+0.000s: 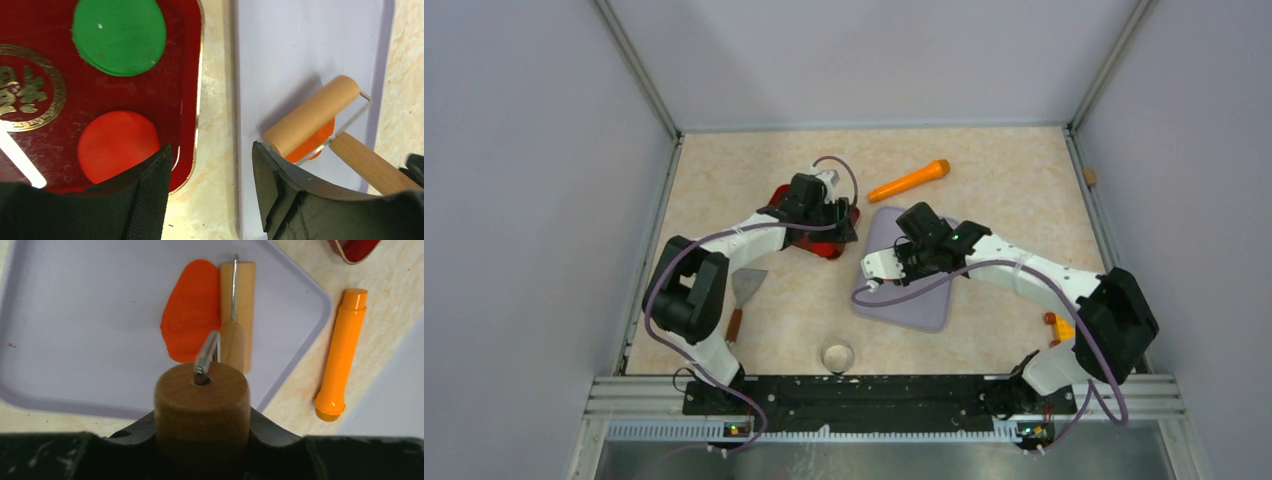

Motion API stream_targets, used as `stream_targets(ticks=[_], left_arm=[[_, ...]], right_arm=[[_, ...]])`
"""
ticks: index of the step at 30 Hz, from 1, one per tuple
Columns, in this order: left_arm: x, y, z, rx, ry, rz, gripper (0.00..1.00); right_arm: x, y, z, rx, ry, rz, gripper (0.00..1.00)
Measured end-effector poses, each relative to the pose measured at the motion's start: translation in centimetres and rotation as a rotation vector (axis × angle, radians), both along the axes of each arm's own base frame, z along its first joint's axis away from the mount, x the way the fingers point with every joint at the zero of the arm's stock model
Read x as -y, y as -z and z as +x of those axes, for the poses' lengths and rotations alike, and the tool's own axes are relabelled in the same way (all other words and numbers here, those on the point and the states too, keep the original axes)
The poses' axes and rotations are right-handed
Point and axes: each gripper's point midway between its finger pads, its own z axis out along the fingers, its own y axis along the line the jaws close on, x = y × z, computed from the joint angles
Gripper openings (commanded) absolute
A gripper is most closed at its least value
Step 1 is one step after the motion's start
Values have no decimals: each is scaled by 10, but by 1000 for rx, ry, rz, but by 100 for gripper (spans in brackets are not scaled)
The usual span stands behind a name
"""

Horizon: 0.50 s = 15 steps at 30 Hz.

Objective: Roll out the dumpling wrappers from the dough

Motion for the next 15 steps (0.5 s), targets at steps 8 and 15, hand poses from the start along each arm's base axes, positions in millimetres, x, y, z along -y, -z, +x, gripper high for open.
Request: stream_targets(ticks=[8,15], left_arm=[[-7,6,-7,-9,2,-20,61],[-11,-10,-8,17,28,-43,66]], right_arm=[[9,37,-7,-93,37,-89,0],[2,21,8,-64,129,-22,0]])
